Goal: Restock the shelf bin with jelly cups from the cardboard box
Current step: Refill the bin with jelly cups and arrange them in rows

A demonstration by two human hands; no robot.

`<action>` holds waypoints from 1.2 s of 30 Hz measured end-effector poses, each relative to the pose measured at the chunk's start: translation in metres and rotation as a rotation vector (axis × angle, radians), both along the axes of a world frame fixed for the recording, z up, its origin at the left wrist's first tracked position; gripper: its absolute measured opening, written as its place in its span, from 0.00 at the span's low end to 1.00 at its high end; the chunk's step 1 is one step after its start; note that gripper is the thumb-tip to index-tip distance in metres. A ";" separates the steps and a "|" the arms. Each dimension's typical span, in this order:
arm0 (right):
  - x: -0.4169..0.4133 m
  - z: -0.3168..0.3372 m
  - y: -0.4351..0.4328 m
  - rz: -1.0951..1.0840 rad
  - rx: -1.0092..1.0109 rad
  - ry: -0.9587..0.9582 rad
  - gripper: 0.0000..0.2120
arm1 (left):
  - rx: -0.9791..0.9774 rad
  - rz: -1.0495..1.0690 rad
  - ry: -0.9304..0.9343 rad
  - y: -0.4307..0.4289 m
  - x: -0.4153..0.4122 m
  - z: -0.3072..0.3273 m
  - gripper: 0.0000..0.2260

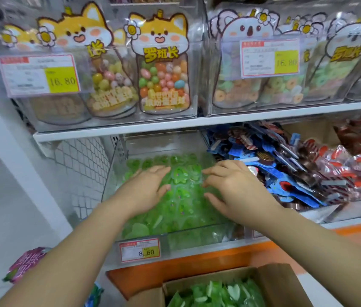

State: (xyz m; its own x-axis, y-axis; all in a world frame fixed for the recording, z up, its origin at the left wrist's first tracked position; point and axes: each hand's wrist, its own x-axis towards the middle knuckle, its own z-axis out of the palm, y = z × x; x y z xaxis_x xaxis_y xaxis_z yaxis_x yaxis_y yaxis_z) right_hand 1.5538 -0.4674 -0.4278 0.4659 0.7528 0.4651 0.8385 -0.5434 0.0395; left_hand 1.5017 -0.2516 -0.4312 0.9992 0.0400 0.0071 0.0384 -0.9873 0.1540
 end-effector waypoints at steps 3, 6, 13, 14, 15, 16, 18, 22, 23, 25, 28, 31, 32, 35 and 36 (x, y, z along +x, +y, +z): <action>-0.012 0.006 0.028 0.039 -0.090 0.098 0.09 | 0.005 0.016 -0.279 0.009 -0.044 0.015 0.16; -0.021 -0.005 0.061 -0.012 -0.209 0.326 0.14 | -0.104 0.084 -0.450 0.021 -0.077 0.011 0.12; -0.022 -0.025 0.108 -0.083 -0.237 0.675 0.21 | -0.365 0.189 -0.532 0.047 -0.095 -0.018 0.12; -0.021 -0.026 0.111 -0.081 -0.244 0.690 0.21 | -0.379 0.209 -0.540 0.048 -0.095 -0.019 0.12; -0.020 -0.027 0.115 -0.078 -0.251 0.696 0.21 | -0.386 0.228 -0.548 0.050 -0.094 -0.020 0.12; -0.019 -0.029 0.119 -0.081 -0.255 0.703 0.21 | -0.388 0.241 -0.558 0.052 -0.092 -0.022 0.12; -0.018 -0.033 0.125 -0.096 -0.253 0.723 0.21 | -0.389 0.259 -0.560 0.053 -0.088 -0.025 0.13; -0.020 -0.035 0.135 -0.011 -0.258 0.668 0.17 | -0.401 0.271 -0.559 0.056 -0.084 -0.028 0.13; -0.020 -0.034 0.137 0.019 -0.256 0.641 0.16 | -0.403 0.270 -0.554 0.057 -0.084 -0.028 0.13; -0.018 -0.034 0.136 0.063 -0.237 0.614 0.15 | -0.402 0.267 -0.539 0.058 -0.084 -0.029 0.12; -0.014 -0.036 0.125 0.106 -0.126 0.590 0.13 | -0.370 0.276 -0.518 0.056 -0.086 -0.029 0.11; -0.017 -0.035 0.110 0.151 0.272 0.621 0.07 | -0.314 0.310 -0.595 0.047 -0.088 -0.023 0.09; -0.020 -0.033 0.105 0.173 0.406 0.601 0.07 | -0.330 0.338 -0.619 0.042 -0.090 -0.017 0.09; -0.036 -0.028 0.096 0.265 0.640 0.495 0.06 | -0.476 0.384 -0.598 0.025 -0.097 -0.001 0.08; -0.041 -0.027 0.095 0.286 0.680 0.459 0.05 | -0.533 0.392 -0.565 0.019 -0.098 0.003 0.08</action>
State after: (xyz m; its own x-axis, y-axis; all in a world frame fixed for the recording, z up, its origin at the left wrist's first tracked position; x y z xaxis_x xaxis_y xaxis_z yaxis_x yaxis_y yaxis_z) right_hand 1.5125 -0.3720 -0.4546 0.5529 0.4967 0.6691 0.8002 -0.0926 -0.5925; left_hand 1.4033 -0.2324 -0.4279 0.7651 0.5197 0.3802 0.1389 -0.7097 0.6907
